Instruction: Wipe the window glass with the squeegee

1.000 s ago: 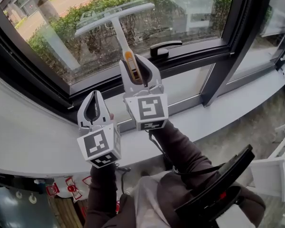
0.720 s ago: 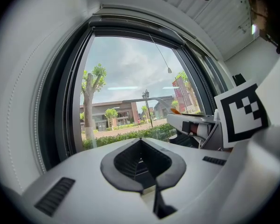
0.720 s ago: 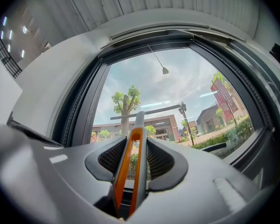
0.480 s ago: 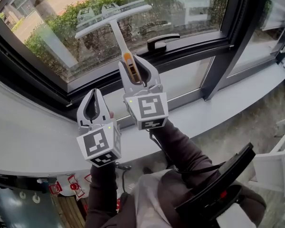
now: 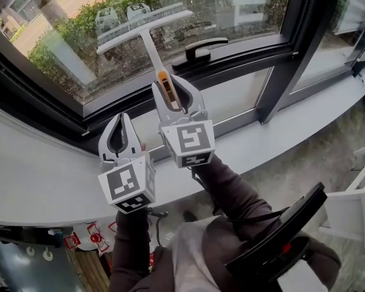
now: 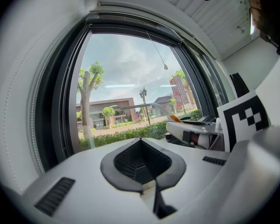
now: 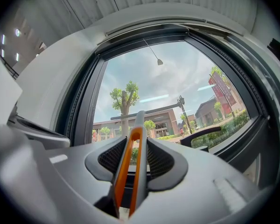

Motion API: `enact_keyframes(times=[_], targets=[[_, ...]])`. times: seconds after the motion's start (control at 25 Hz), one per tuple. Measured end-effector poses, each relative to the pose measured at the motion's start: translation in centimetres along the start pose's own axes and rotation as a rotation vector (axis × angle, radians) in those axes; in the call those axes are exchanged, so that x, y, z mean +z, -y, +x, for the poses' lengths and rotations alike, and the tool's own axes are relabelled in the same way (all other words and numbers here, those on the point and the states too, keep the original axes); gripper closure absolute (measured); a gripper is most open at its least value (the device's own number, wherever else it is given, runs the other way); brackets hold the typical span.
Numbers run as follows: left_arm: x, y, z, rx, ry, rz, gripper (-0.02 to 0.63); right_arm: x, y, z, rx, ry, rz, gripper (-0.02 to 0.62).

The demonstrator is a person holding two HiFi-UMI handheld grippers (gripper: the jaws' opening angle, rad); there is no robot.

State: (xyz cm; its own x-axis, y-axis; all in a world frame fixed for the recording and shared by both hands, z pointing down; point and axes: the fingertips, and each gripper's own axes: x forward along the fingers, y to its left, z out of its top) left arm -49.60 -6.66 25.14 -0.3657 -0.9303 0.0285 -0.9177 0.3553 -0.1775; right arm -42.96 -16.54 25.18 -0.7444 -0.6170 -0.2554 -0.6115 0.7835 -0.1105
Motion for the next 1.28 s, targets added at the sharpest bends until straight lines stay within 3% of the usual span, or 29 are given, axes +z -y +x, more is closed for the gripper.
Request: enact_keyframes(times=[0.56, 1.28], targets=[[-1.2, 0.9, -0.1, -0.027, -0.017, 0.001, 0.604, -3.0, 0.3, -1.5, -0.012, -0.074, 0.08, 0.465], [-1.7, 1.8, -0.1, -0.041, -0.017, -0.004, 0.604, -6.4, 0.9, -2.7, 0.005, -0.177, 0.105, 0.466]])
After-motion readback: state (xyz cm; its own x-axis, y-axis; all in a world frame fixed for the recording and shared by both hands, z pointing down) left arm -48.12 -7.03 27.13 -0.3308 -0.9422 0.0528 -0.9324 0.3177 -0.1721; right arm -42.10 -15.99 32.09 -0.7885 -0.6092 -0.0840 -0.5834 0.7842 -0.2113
